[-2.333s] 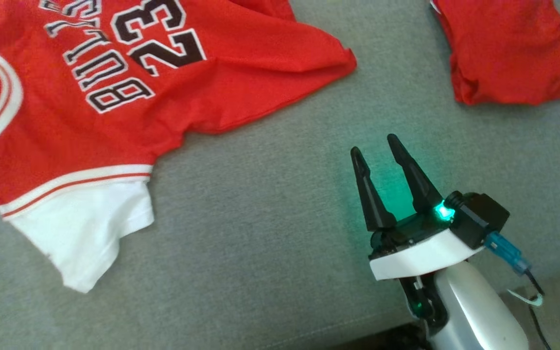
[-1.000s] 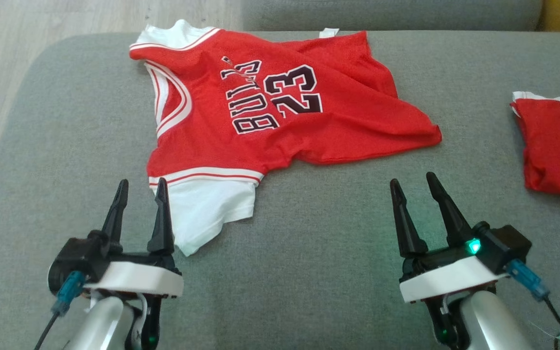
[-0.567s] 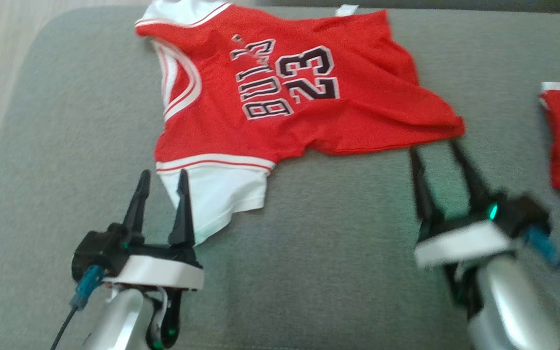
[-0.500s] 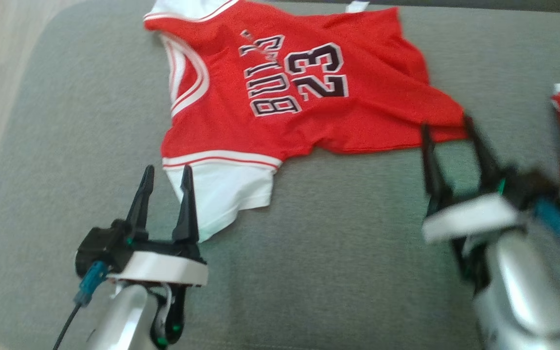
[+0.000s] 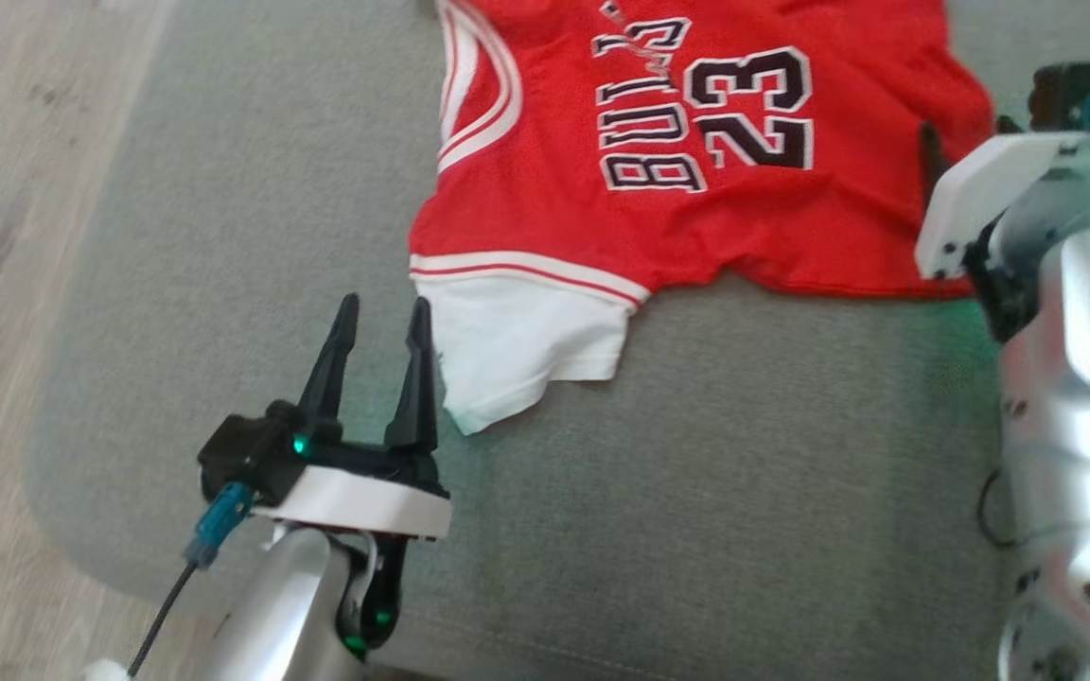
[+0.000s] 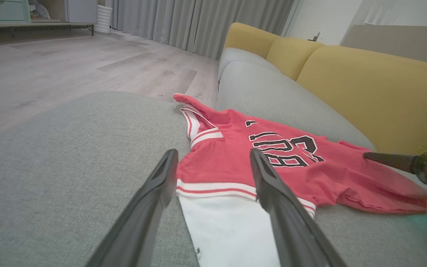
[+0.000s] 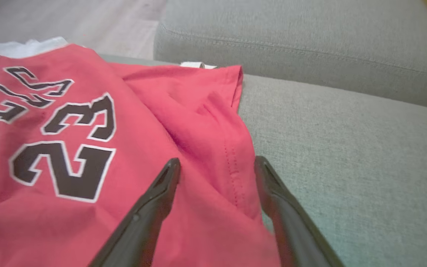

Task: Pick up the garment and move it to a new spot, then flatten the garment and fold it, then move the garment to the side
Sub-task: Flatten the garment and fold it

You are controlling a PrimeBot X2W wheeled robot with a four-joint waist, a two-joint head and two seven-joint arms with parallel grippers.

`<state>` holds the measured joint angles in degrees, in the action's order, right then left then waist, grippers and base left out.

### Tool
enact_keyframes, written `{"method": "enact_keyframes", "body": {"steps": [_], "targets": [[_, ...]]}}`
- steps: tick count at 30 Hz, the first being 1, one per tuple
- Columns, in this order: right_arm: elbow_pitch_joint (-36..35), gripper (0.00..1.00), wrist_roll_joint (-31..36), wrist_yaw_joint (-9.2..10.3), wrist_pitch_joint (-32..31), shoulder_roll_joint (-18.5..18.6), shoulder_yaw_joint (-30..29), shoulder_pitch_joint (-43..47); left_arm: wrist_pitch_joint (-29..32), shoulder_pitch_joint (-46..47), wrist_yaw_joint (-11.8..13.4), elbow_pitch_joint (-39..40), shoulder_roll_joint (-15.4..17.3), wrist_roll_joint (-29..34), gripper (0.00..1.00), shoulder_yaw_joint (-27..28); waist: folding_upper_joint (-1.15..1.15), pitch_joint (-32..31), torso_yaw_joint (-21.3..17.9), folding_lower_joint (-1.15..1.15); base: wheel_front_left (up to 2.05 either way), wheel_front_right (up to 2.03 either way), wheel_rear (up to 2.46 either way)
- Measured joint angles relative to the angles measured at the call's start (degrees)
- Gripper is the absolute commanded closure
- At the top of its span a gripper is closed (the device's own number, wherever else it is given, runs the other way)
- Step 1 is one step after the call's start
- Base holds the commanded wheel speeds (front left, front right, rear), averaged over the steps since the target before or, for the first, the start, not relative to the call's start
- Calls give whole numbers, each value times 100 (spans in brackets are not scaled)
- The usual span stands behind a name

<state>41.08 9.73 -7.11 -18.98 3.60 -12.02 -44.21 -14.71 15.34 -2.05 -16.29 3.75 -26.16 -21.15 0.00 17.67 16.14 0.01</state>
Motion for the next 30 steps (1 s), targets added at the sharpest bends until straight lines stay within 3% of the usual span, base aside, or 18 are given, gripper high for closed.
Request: {"method": "enact_keyframes", "body": {"steps": [6,12,13,14,15,22,25,30], "targets": [[818,0,672,0,-350,292,-571,-725,0,122,-108,-55,-90,0,0,-78,0,211,298,0,0,0,0],[1412,0,992,0,-584,491,-616,-1101,0,202,-153,-133,-108,-8,0,-90,0,377,504,0,0,0,0],[1510,24,1004,0,-633,526,-583,-1194,0,225,-154,-133,-110,-8,0,-89,0,400,536,-1,0,0,0],[1619,65,1001,0,-693,577,-547,-1308,0,240,-155,-133,-111,-8,0,-88,0,420,563,-1,0,0,0],[1726,100,999,0,-732,612,-512,-1415,0,244,-156,-134,-111,-8,0,-88,0,437,582,-1,0,0,0],[2020,100,953,0,-298,848,-432,-1635,0,276,-149,-123,-121,-118,0,-105,0,517,639,0,0,0,0],[1934,100,1131,0,147,1121,-599,-1747,0,369,-147,-64,-132,-168,0,-124,0,560,676,-1,0,0,0],[1664,100,1568,0,641,1213,-984,-2102,0,427,-147,-15,-135,-212,0,-169,0,586,730,-1,0,0,0]]}}
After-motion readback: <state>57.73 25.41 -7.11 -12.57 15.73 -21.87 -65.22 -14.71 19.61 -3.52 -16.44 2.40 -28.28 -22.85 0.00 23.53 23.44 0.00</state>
